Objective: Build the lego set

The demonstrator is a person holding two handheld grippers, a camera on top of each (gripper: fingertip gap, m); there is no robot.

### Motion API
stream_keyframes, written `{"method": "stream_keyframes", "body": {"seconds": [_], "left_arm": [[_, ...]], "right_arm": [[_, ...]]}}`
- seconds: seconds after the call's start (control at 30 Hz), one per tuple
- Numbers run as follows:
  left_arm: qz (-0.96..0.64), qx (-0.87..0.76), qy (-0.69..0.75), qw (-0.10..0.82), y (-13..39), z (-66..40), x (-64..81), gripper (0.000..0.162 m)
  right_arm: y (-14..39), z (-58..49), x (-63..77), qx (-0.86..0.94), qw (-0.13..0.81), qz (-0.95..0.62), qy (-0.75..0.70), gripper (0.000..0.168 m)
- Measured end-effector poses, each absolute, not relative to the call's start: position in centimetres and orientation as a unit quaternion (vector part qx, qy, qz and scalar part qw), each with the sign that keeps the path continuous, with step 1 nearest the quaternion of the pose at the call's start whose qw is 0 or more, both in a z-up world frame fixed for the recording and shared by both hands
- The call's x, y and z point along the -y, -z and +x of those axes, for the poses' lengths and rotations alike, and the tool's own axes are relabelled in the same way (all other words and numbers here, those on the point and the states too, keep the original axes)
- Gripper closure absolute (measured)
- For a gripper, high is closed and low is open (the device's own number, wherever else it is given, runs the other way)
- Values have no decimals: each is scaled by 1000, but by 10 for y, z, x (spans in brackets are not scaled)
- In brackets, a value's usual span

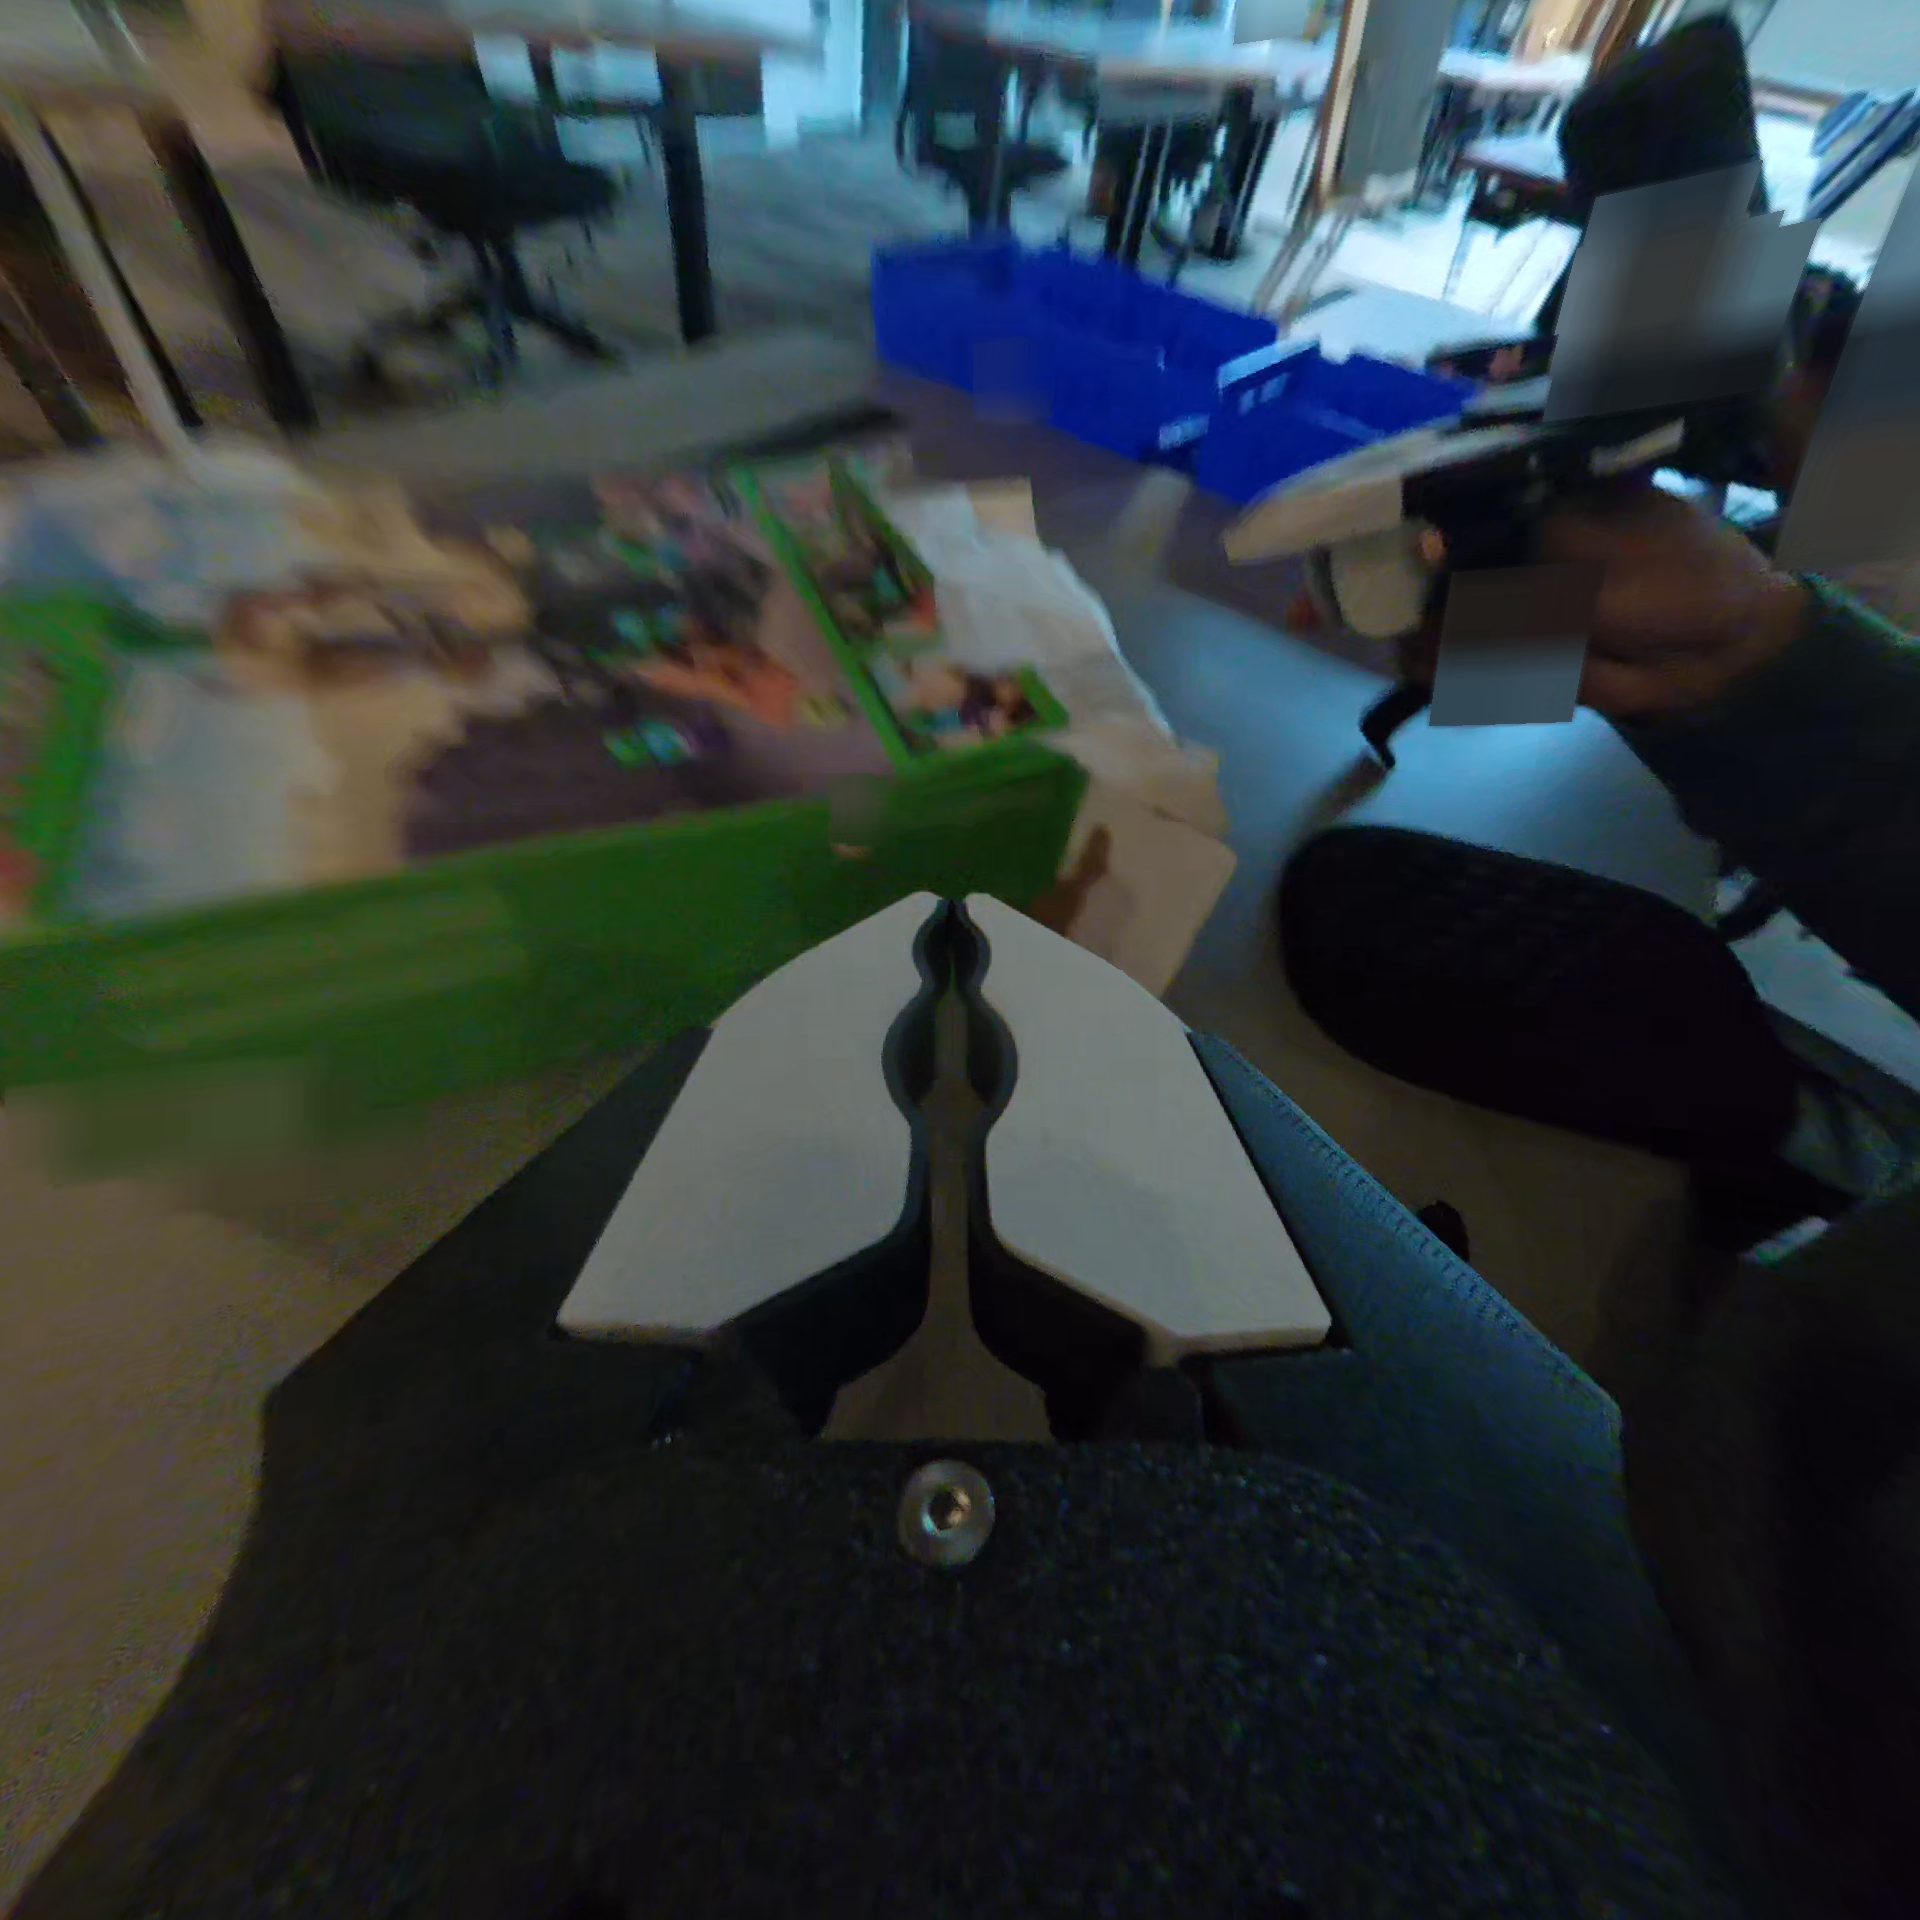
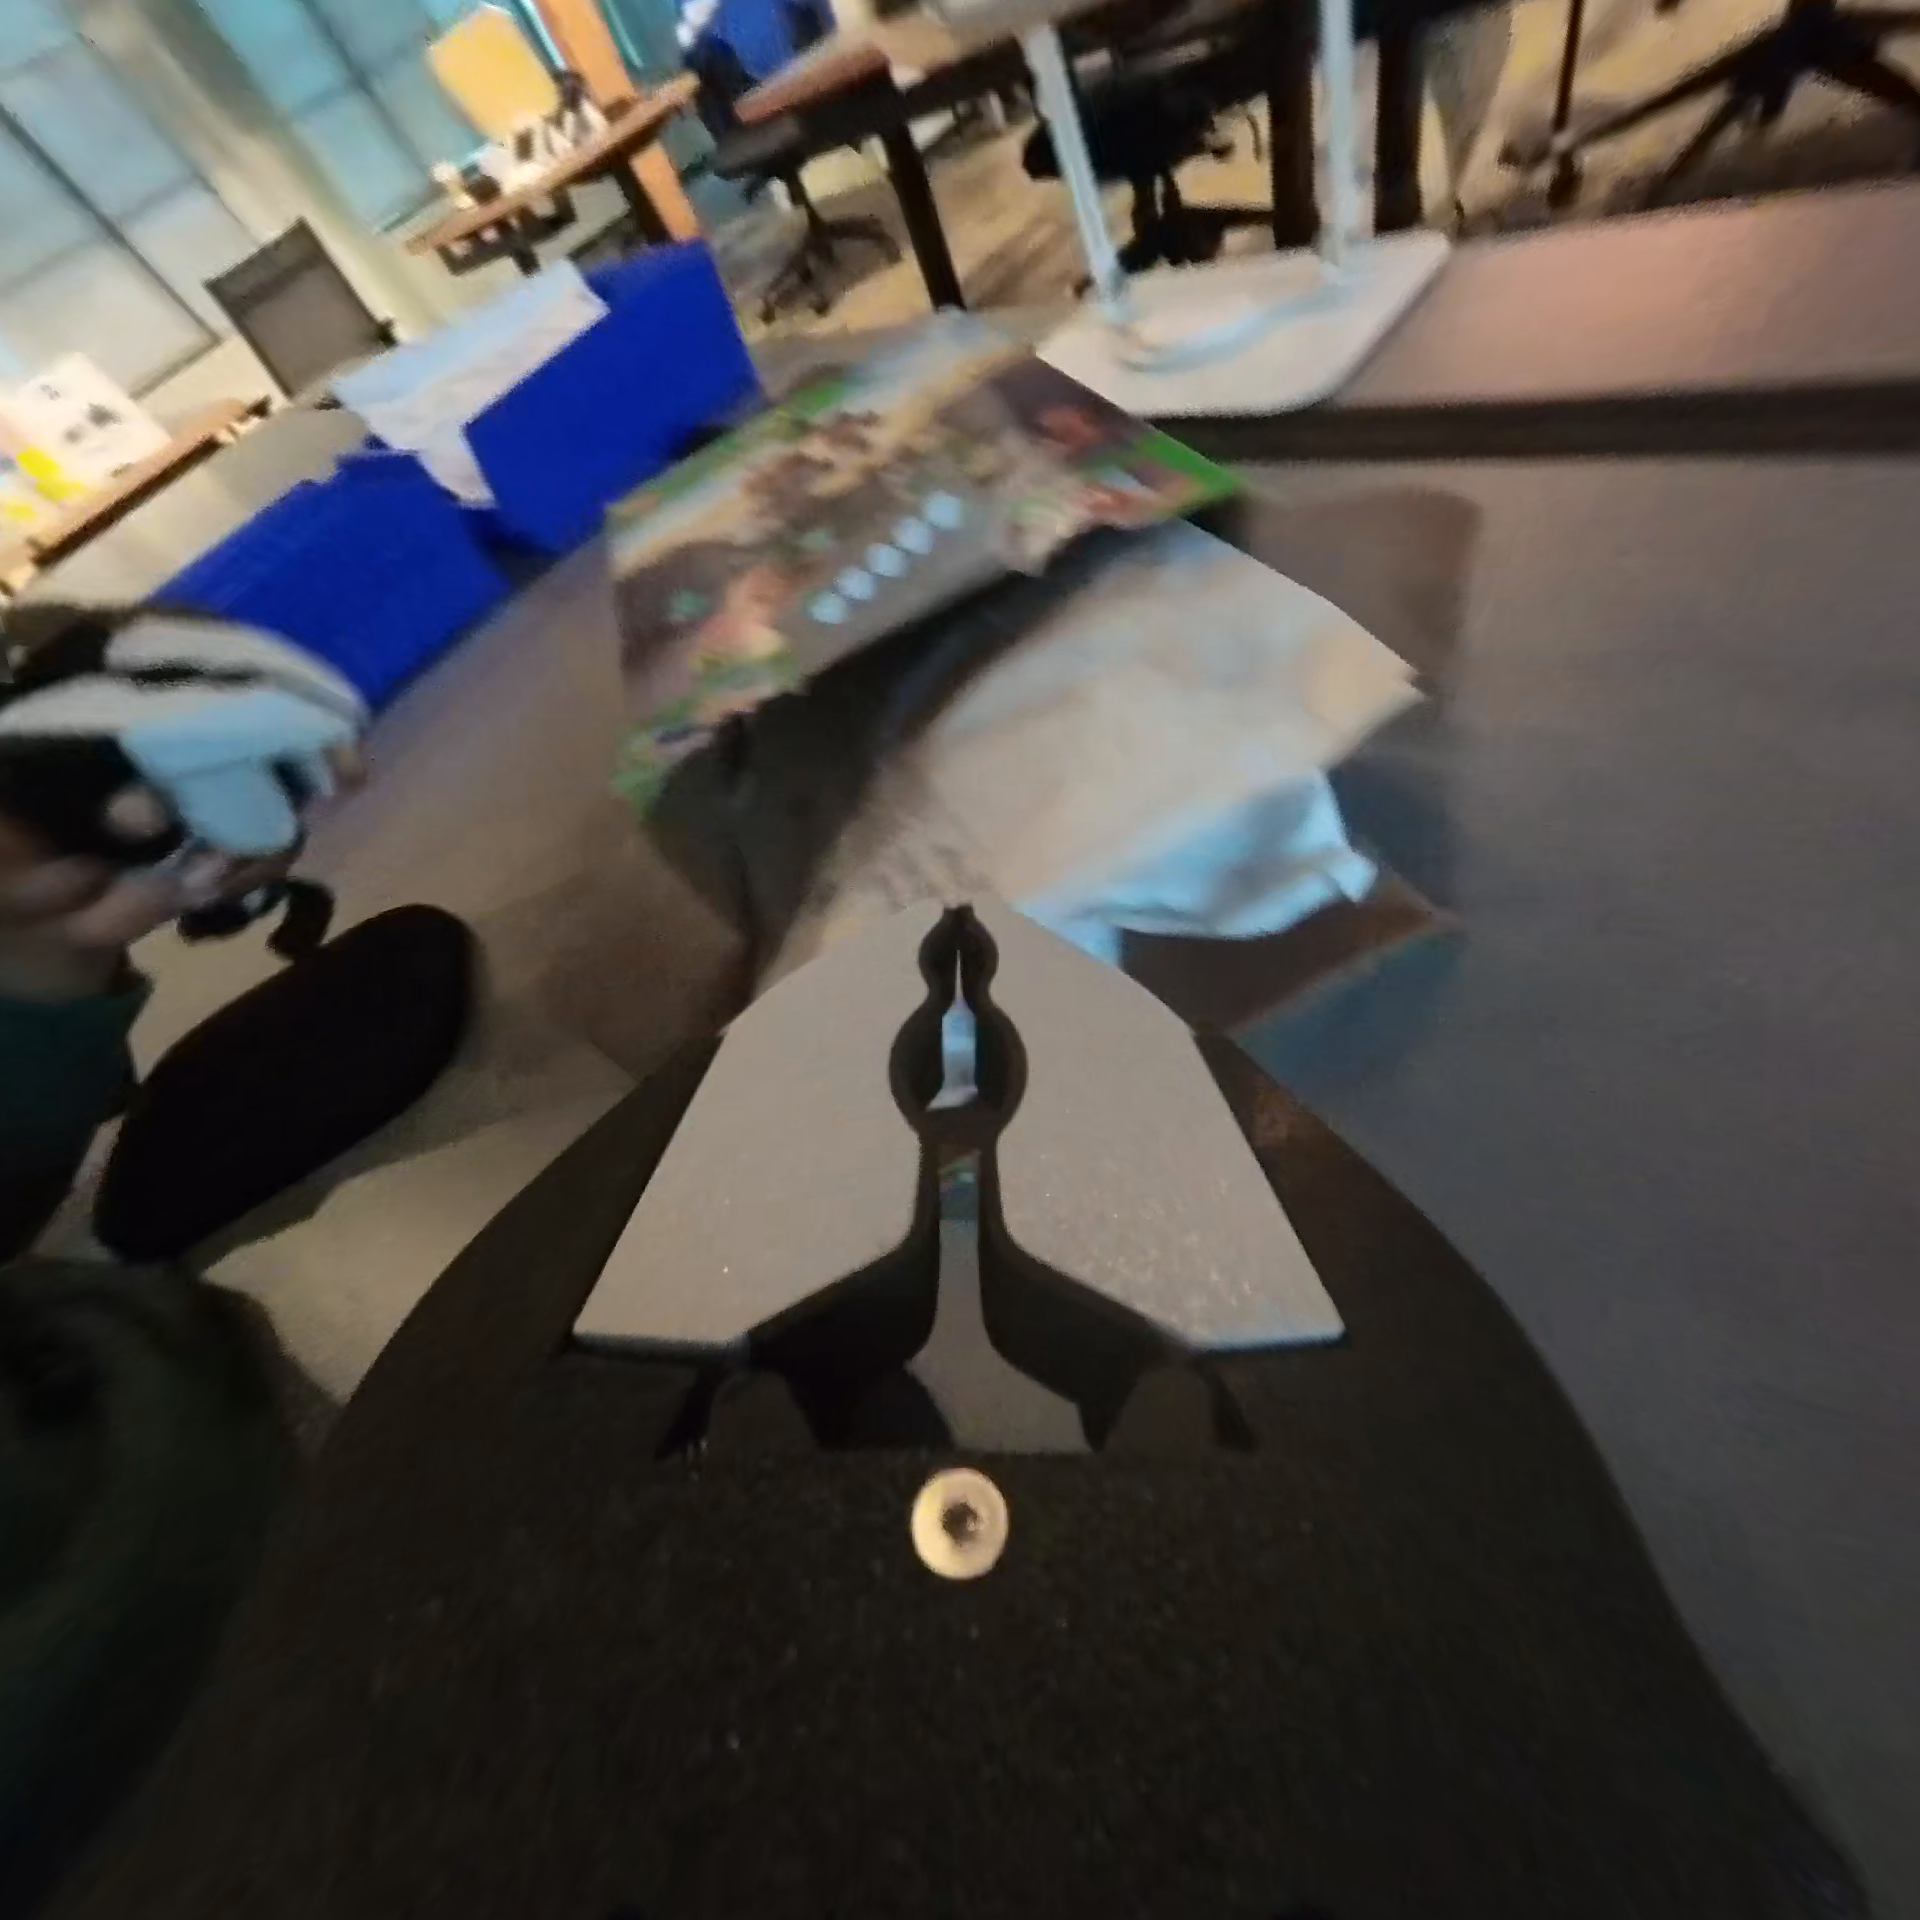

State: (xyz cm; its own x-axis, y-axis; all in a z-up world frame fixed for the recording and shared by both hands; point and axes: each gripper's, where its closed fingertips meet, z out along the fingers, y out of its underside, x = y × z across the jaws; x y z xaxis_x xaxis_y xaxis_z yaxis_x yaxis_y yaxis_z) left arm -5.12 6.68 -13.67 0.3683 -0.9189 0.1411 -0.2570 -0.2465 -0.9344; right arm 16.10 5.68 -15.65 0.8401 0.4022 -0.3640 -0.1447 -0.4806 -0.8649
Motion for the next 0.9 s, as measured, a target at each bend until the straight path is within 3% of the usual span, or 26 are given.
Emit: {"method": "stream_keyframes", "body": {"seconds": [0.17, 0.33, 0.47, 0.7, 0.77, 0.9], "left_arm": [[-723, -419, 372, 405, 171, -44, -60, 162], [-717, -426, 334, 438, 173, -50, -62, 162], [-722, -407, 336, 449, 174, -60, -68, 162], [-717, -387, 362, 454, 172, -67, -71, 162], [-716, -387, 367, 451, 174, -66, -70, 162], [-715, -395, 367, 445, 177, -65, -67, 159]], "right_arm": [[185, 181, -80, 37, 450, -838, -306, 160], [185, 159, -86, 16, 385, -819, -425, 144], [183, 150, -85, 32, 394, -832, -390, 137], [178, 155, -88, -10, 408, -817, -408, 142], [183, 164, -100, -38, 420, -814, -400, 135], [172, 161, -111, -62, 411, -775, -477, 136]]}}
